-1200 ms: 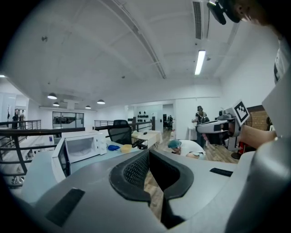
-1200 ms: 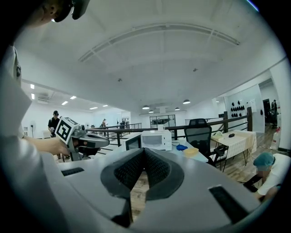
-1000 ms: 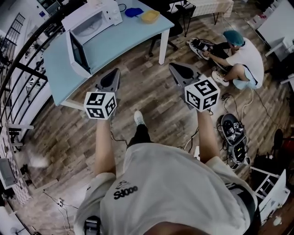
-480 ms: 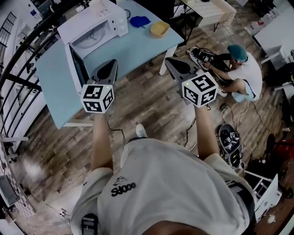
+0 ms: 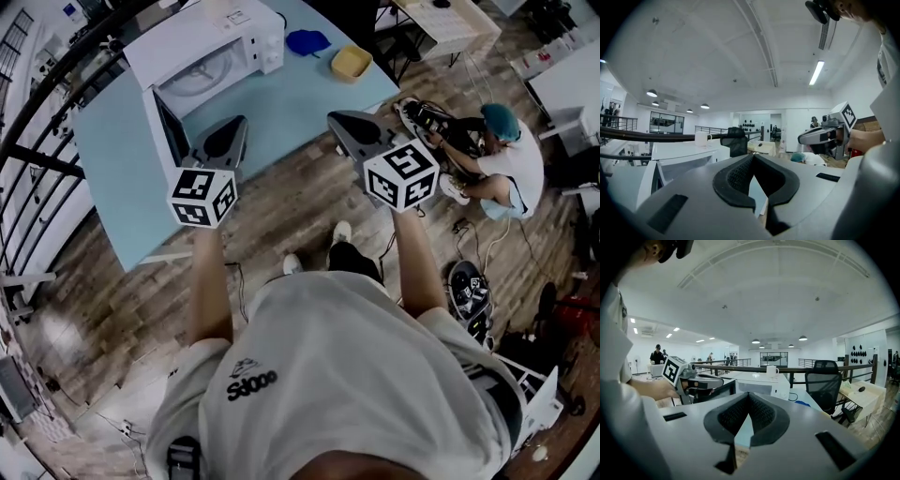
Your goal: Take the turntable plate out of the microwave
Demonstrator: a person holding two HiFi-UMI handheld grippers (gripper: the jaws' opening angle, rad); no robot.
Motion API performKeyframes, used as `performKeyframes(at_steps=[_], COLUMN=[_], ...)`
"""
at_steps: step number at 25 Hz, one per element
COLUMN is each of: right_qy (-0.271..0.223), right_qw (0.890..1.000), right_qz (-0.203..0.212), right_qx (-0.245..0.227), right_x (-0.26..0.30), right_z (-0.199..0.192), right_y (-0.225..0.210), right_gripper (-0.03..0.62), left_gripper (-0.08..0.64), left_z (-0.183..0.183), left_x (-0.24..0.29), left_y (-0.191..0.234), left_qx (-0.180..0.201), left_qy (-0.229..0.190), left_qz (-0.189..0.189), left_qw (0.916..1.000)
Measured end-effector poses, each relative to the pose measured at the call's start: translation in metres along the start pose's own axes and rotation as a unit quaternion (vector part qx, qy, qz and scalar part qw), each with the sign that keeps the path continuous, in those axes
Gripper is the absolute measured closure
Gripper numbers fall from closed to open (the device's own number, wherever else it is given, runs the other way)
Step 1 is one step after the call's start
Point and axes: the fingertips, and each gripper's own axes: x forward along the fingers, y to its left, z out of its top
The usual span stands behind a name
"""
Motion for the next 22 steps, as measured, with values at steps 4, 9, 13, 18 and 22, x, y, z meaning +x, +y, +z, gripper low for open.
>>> performKeyframes(at_steps=[4, 9, 13, 18, 22], right_qy=[0.005, 0.002, 0.009, 0.02, 0.038], right_qw=[1.0, 0.999, 0.995, 0.984, 0.975], right_qz=[0.005, 0.041, 0.098, 0.169, 0.209], right_qx=[-0.01, -0.017, -0.012, 0.047, 0.064], right_x=[0.038, 0.097, 0.156, 0.226, 0.277], right_z=[-0.002, 0.002, 0.001, -0.006, -0.018], right_y=[-0.014, -0.044, -0.072, -0.108, -0.127], right_gripper=[0.586, 0.586, 0.586, 0.586, 0.586], left_gripper=[0.543, 0.541, 0.541, 0.541, 0.541], left_z=[-0.008, -0.012, -0.017, -0.033, -0.051], left_x=[0.01, 0.025, 0.046, 0.086, 0.117], left_y=[0.03, 0.084, 0.127, 0.169, 0.194], left_qx=[-0.017, -0.065, -0.102, -0.203, -0.233], left_qy=[-0.003, -0.006, -0.007, -0.025, -0.029], left_qz=[0.038, 0.114, 0.175, 0.221, 0.27], left_qw=[0.9991, 0.9913, 0.9791, 0.9536, 0.9338])
